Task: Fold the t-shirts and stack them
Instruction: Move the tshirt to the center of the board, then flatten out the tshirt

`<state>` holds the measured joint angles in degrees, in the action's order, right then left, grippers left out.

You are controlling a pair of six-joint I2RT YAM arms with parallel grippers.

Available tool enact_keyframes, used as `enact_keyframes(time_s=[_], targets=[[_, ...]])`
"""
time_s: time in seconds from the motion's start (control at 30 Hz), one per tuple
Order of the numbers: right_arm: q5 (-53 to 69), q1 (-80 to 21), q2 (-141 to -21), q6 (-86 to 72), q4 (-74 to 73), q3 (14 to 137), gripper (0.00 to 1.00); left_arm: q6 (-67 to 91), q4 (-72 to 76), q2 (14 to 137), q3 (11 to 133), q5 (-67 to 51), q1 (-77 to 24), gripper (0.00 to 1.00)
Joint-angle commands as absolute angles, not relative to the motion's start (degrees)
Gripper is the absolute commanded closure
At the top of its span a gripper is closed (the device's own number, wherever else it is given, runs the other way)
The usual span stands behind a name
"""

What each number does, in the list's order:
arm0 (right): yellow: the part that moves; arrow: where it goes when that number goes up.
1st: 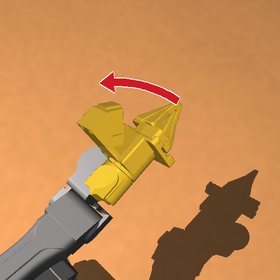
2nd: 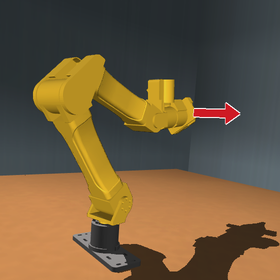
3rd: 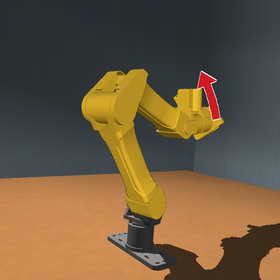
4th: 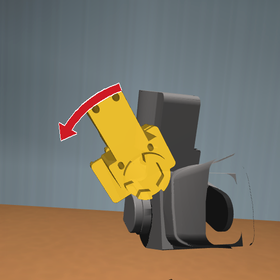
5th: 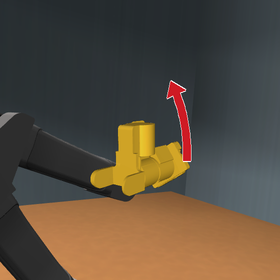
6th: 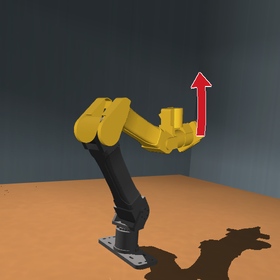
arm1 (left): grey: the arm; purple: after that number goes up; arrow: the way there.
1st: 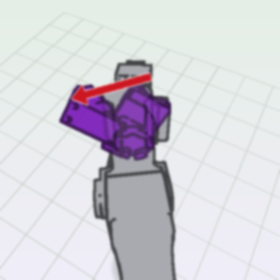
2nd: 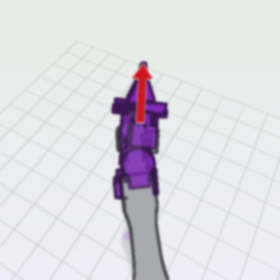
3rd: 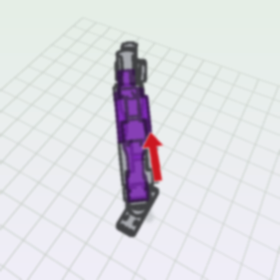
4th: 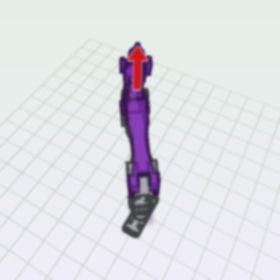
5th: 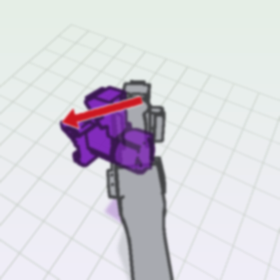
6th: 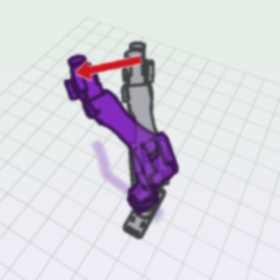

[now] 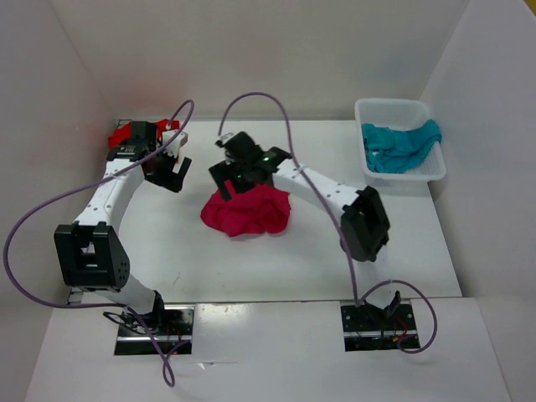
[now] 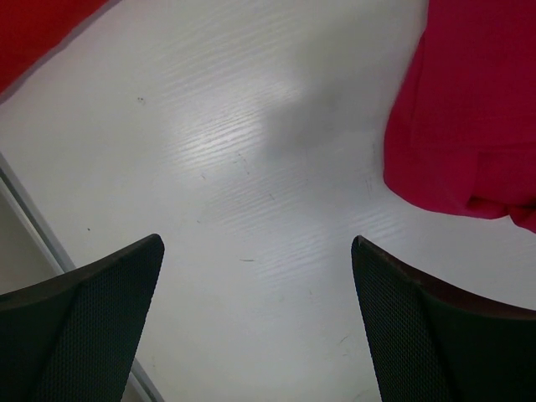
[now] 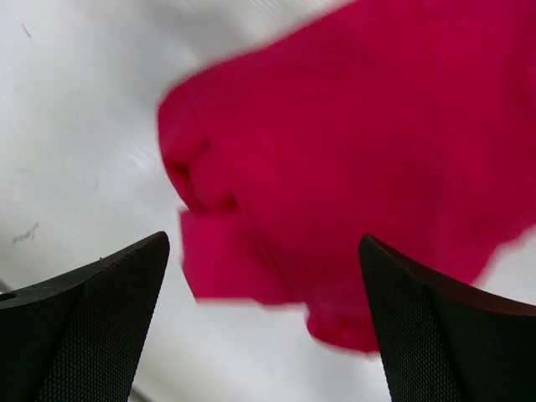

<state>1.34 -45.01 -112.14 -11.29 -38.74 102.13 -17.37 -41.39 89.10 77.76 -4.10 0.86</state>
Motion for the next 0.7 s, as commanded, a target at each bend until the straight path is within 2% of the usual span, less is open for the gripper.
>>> enact_keyframes(time_s=[0.0,0.17,0.53,0.63,0.67], targets=[[-7.8,-50.0,-121.0,-6.5,-37.5,112.8,0.02,-15.2,-39.3,88.2,76.8,-2.5,0.8,0.01],[-14.7,-53.2,-133.0,-1.8,-44.1,126.6,0.03,-15.2,-38.2,86.5,74.4,-1.2,0.8,0.01],[-14.7,-53.2,-140.9,-2.5,-44.2,129.3,0.09,-13.4,-37.1,85.9,73.7,3.1,2.5,0.01],[-14.7,-53.2,-141.5,-3.1,-44.2,129.3,0.24,-12.7,-36.6,85.9,73.7,3.1,4.0,0.01],[-14.7,-52.6,-141.5,-3.1,-44.2,129.3,0.36,-12.7,-36.6,85.9,73.7,2.1,4.9,0.01]])
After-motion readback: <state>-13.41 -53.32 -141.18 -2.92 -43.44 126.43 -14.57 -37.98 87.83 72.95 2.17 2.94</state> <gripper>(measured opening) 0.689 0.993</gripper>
